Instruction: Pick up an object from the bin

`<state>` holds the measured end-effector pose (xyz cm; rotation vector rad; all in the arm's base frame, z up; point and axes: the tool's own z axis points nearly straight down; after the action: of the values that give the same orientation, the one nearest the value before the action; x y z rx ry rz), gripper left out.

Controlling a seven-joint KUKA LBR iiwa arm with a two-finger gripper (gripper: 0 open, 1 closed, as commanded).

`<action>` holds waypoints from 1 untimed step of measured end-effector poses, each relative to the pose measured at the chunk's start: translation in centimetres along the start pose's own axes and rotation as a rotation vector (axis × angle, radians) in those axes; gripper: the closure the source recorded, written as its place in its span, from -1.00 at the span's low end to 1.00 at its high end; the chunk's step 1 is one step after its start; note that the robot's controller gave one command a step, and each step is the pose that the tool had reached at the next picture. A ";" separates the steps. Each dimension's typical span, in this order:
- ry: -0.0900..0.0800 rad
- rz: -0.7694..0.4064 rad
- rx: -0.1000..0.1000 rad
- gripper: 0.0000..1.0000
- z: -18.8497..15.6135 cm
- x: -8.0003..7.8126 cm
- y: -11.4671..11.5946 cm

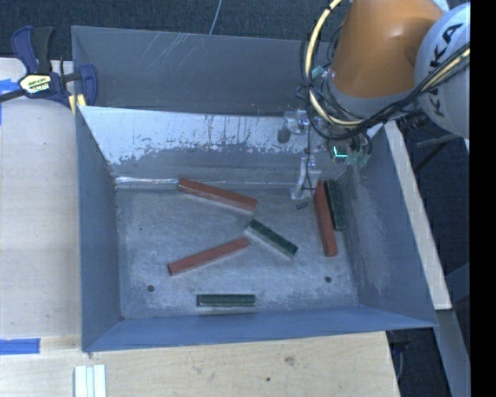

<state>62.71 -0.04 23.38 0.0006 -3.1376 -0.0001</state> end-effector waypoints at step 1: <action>-0.019 -0.002 0.000 -1.00 0.5 -0.2 0.1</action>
Offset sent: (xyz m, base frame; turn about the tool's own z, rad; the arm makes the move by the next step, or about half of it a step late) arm -0.0214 0.0239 -0.1638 -0.0465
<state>62.85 0.09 22.88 0.0045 -3.1566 0.0005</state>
